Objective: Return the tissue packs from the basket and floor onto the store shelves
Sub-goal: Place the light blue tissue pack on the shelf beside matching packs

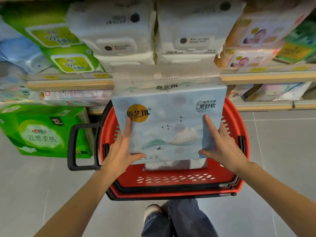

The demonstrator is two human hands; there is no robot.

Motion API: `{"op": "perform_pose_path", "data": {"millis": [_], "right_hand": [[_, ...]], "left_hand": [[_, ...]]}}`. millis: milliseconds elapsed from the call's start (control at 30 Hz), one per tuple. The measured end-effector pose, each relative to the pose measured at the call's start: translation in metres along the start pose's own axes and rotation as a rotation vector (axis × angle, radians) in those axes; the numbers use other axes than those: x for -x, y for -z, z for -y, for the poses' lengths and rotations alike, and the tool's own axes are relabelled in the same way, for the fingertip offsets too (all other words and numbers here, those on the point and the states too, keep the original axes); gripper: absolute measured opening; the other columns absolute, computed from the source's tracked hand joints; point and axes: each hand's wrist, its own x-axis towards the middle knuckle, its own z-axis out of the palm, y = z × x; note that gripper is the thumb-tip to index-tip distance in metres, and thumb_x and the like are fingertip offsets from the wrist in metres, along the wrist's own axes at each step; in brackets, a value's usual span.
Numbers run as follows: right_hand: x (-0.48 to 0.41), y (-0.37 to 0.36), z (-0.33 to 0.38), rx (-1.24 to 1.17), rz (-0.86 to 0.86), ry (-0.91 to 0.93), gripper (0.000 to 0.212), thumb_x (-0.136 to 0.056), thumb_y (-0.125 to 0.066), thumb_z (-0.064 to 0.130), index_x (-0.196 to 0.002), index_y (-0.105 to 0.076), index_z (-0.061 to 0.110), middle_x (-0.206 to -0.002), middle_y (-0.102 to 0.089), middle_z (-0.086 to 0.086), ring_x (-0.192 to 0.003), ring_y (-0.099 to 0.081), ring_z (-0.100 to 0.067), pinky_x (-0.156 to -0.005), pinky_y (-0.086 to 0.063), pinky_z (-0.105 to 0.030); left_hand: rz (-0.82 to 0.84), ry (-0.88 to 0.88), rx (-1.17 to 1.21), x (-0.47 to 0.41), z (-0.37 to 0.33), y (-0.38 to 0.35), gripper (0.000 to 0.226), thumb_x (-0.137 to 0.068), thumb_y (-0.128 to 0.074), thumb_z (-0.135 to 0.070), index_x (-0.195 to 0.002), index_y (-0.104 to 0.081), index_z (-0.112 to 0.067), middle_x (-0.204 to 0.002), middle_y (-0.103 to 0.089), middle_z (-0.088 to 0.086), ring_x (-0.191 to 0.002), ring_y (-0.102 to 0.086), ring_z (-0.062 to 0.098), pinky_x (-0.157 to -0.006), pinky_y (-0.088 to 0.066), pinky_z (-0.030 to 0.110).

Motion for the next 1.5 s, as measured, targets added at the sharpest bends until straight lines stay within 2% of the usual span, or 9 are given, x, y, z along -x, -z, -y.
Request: {"op": "perform_pose_path", "data": {"millis": [233, 333, 467, 633, 867, 1067, 1233, 1400, 1500], "right_hand": [[0.012, 0.088, 0.083, -0.022, -0.116, 0.062, 0.125, -0.069, -0.08, 0.017, -0.129, 0.02, 0.061, -0.153, -0.018, -0.007, -0.128, -0.04, -0.034, -0.093, -0.045, -0.043], [0.022, 0.132, 0.128, -0.025, -0.196, 0.088, 0.123, -0.067, -0.081, 0.02, -0.132, 0.017, 0.059, -0.142, -0.037, -0.01, -0.112, -0.05, -0.03, -0.082, -0.049, -0.041], [0.039, 0.19, 0.193, -0.092, -0.298, 0.161, 0.121, -0.065, -0.082, 0.023, -0.132, 0.01, 0.062, -0.142, -0.022, 0.023, -0.116, -0.042, -0.009, -0.082, -0.048, -0.03], [0.064, 0.256, 0.28, -0.159, -0.399, 0.26, 0.115, -0.065, -0.082, 0.02, -0.135, -0.001, 0.062, -0.135, -0.018, 0.041, -0.108, -0.04, 0.006, -0.072, -0.042, -0.004], [0.097, 0.34, 0.405, -0.11, -0.554, 0.404, 0.117, -0.063, -0.083, 0.021, -0.136, -0.001, 0.061, -0.144, -0.026, 0.028, -0.128, -0.037, -0.002, -0.09, -0.045, -0.023], [0.121, 0.4, 0.496, -0.095, -0.654, 0.548, 0.117, -0.061, -0.084, 0.018, -0.139, -0.005, 0.054, -0.149, -0.025, 0.021, -0.13, -0.031, 0.004, -0.101, -0.036, -0.019], [0.142, 0.444, 0.57, -0.024, -0.741, 0.633, 0.12, -0.059, -0.085, 0.019, -0.133, -0.002, 0.064, -0.139, -0.041, 0.018, -0.099, -0.046, 0.006, -0.087, -0.044, -0.021], [0.158, 0.476, 0.634, 0.035, -0.824, 0.788, 0.124, -0.058, -0.086, 0.016, -0.137, 0.001, 0.057, -0.146, -0.019, 0.025, -0.131, -0.026, 0.008, -0.105, -0.032, -0.021], [0.161, 0.495, 0.663, 0.007, -0.841, 0.842, 0.123, -0.059, -0.085, 0.014, -0.137, 0.0, 0.057, -0.151, -0.025, 0.014, -0.137, -0.029, -0.005, -0.11, -0.034, -0.034]], "left_hand": [[-0.082, -0.046, 0.078, 0.026, -0.059, 0.102, 0.135, -0.058, -0.086, -0.029, -0.116, 0.029, -0.071, -0.153, -0.016, -0.007, -0.136, -0.025, 0.014, -0.106, -0.032, 0.038], [-0.119, -0.15, 0.056, 0.042, -0.087, 0.154, 0.135, -0.055, -0.085, -0.033, -0.126, 0.026, -0.064, -0.151, -0.012, -0.01, -0.136, -0.018, 0.006, -0.108, -0.028, 0.031], [-0.166, -0.275, 0.034, 0.068, -0.126, 0.233, 0.131, -0.054, -0.081, -0.039, -0.129, 0.024, -0.062, -0.146, -0.005, -0.023, -0.131, -0.011, -0.008, -0.107, -0.021, 0.021], [-0.304, -0.361, 0.003, 0.114, -0.18, 0.334, 0.135, -0.051, -0.086, -0.036, -0.126, 0.022, -0.066, -0.144, -0.02, -0.019, -0.133, -0.03, 0.01, -0.098, -0.039, 0.036], [-0.534, -0.485, -0.007, 0.182, -0.238, 0.46, 0.135, -0.047, -0.089, -0.034, -0.127, 0.014, -0.068, -0.143, -0.032, -0.011, -0.133, -0.038, 0.02, -0.098, -0.043, 0.042], [-0.622, -0.591, 0.025, 0.235, -0.279, 0.558, 0.127, -0.043, -0.082, -0.046, -0.134, 0.005, -0.063, -0.144, -0.037, -0.009, -0.132, -0.04, 0.016, -0.099, -0.045, 0.046], [-0.735, -0.688, -0.014, 0.279, -0.304, 0.629, 0.126, -0.043, -0.082, -0.045, -0.132, 0.006, -0.065, -0.132, -0.031, -0.03, -0.125, -0.037, 0.004, -0.092, -0.046, 0.037], [-0.84, -0.76, -0.065, 0.316, -0.323, 0.689, 0.13, -0.045, -0.084, -0.04, -0.133, 0.008, -0.063, -0.137, -0.04, -0.013, -0.121, -0.047, 0.009, -0.089, -0.045, 0.025], [-0.885, -0.79, -0.098, 0.33, -0.338, 0.722, 0.134, -0.049, -0.089, -0.025, -0.128, 0.011, -0.068, -0.135, -0.041, -0.013, -0.12, -0.047, 0.007, -0.088, -0.044, 0.021]]}}
